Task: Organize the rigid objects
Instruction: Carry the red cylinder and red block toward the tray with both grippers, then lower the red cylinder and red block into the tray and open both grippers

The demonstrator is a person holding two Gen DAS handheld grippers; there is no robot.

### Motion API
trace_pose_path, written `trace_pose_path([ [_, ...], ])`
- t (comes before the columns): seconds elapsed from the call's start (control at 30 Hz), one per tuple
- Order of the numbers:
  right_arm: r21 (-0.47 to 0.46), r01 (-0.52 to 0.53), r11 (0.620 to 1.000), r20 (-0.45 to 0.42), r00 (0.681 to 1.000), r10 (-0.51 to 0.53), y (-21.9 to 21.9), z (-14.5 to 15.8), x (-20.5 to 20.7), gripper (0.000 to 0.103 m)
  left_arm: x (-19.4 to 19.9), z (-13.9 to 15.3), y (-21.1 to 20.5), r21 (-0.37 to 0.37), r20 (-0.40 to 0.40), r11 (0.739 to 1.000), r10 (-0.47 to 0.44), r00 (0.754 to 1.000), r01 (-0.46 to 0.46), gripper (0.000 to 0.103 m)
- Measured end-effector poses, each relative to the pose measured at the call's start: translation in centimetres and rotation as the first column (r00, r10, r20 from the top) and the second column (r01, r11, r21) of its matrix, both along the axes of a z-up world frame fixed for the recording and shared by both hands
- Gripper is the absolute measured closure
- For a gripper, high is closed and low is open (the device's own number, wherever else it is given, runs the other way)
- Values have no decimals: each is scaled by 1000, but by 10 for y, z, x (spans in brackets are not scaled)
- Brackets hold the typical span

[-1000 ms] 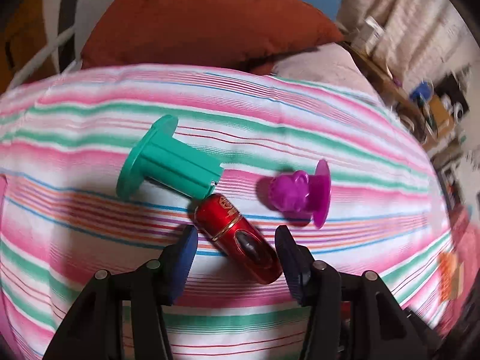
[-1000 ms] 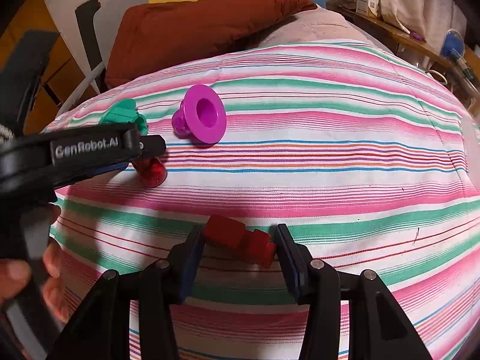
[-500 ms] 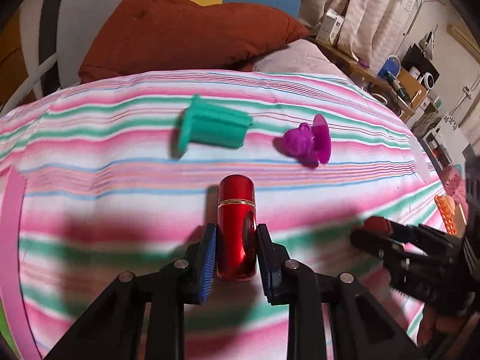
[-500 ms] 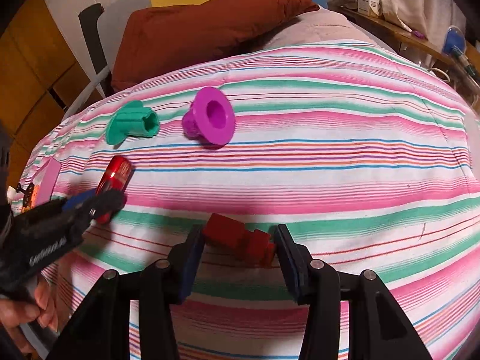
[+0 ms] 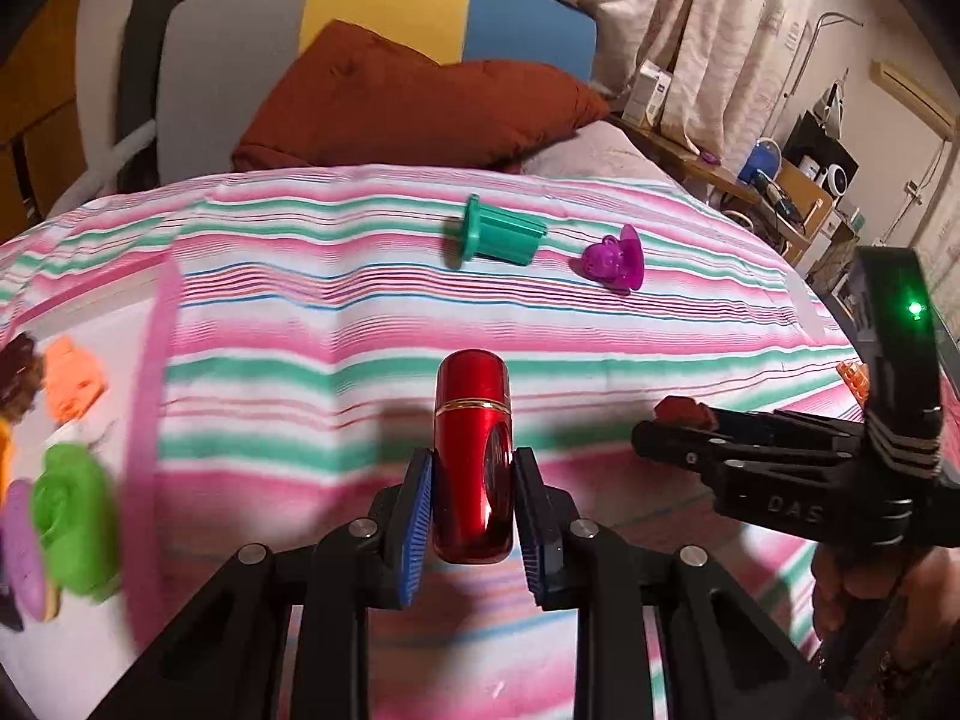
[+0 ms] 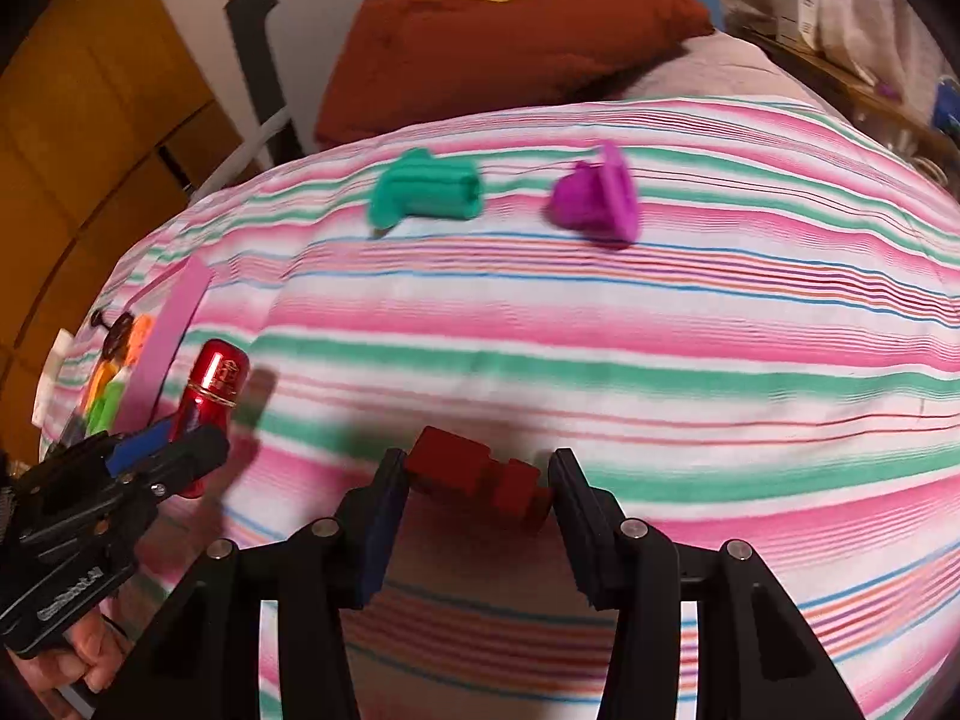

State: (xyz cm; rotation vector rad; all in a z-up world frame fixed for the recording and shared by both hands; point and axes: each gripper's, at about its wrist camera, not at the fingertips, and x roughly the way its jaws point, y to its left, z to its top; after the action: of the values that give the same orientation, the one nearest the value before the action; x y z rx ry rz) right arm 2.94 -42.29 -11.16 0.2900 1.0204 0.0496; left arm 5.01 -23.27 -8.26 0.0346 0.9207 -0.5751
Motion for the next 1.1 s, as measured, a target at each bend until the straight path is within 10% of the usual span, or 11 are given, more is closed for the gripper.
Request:
trace_pose_path([
  [0.47, -22, -127, 992, 131, 983, 129, 67, 22, -26, 54, -40, 24, 108, -30, 93, 995, 100, 991, -98, 78],
  [1.1, 7, -324, 946, 258, 915, 311, 180, 70, -29, 54, -40, -19, 207, 30, -1, 960, 280, 960, -280, 78],
])
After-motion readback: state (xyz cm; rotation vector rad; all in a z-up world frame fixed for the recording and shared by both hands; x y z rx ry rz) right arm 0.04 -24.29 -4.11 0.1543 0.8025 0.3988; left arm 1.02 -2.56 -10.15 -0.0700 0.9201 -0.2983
